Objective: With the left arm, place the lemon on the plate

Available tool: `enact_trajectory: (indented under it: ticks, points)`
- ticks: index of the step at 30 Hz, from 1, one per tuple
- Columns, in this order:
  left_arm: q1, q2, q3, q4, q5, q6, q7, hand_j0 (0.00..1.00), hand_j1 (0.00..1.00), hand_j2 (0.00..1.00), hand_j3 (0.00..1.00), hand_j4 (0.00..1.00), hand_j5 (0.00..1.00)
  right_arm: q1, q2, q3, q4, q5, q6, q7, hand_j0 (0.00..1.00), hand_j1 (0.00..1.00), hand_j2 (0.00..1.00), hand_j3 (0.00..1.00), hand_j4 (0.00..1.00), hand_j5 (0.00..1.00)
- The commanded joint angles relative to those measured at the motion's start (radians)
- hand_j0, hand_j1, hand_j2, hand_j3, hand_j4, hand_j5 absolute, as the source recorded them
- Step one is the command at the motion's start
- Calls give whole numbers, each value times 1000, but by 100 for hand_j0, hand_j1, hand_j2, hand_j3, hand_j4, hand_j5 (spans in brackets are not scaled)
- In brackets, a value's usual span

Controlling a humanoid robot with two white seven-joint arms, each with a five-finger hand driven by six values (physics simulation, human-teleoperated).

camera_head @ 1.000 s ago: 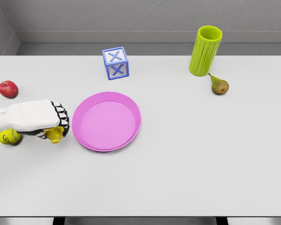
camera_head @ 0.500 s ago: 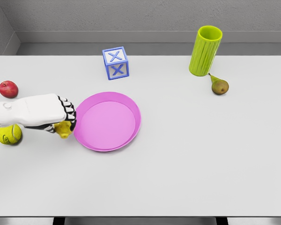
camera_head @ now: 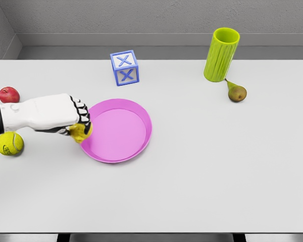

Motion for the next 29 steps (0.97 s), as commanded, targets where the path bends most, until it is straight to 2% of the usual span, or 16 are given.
enact_trajectory:
  ticks: [1, 6, 8, 9, 10, 11, 12, 13, 21, 22, 26, 27, 29]
  points:
    - [0, -14, -2, 0, 6, 3, 1, 43, 43, 43, 43, 43, 43, 0, 0, 0, 0, 0, 0, 0, 100, 100, 100, 100, 100, 100]
    - [-15, -32, -5, 0, 4, 3, 1, 43, 43, 43, 43, 43, 43, 0, 0, 0, 0, 0, 0, 0, 100, 100, 100, 100, 100, 100]
    - [-25, -64, -7, 0, 3, 3, 1, 43, 43, 43, 43, 43, 43, 0, 0, 0, 0, 0, 0, 0, 100, 100, 100, 100, 100, 100]
    - [-28, -81, -7, 0, 1, 3, -1, 47, 47, 47, 47, 47, 47, 0, 0, 0, 0, 0, 0, 0, 100, 100, 100, 100, 100, 100]
    - [-32, -92, -7, 0, 1, 3, -1, 53, 53, 53, 53, 53, 53, 0, 0, 0, 0, 0, 0, 0, 100, 100, 100, 100, 100, 100]
    - [-43, -97, -7, -2, 1, 3, 1, 78, 78, 78, 78, 78, 78, 0, 0, 0, 0, 0, 0, 0, 100, 100, 100, 100, 100, 100]
    - [-54, -113, -7, 0, 1, 3, 2, 96, 96, 96, 96, 96, 96, 0, 0, 0, 0, 0, 0, 0, 100, 100, 100, 100, 100, 100]
    - [-54, -118, -7, 0, 1, 3, 2, 100, 100, 100, 100, 100, 100, 0, 0, 0, 0, 0, 0, 0, 100, 100, 100, 100, 100, 100]
    - [-46, -101, -7, 0, 4, 3, 2, 100, 100, 100, 100, 100, 100, 0, 0, 0, 1, 0, 0, 0, 100, 100, 100, 100, 100, 100]
    - [-43, -66, -5, 0, 9, 3, 2, 100, 100, 100, 100, 100, 100, 0, 0, 0, 0, 0, 0, 0, 100, 100, 100, 100, 100, 100]
    - [-31, 103, 4, 3, 115, 3, -5, 100, 100, 100, 100, 100, 100, 0, 0, 0, 1, 0, 0, 0, 100, 100, 100, 100, 100, 100]
    - [-23, 133, 4, 4, 151, 3, -5, 100, 100, 100, 100, 100, 100, 0, 0, 0, 0, 0, 0, 0, 100, 100, 100, 100, 100, 100]
    - [-17, 152, 9, 17, 164, 3, -5, 100, 100, 100, 100, 100, 100, 0, 0, 0, 0, 0, 0, 0, 100, 100, 100, 100, 100, 100]
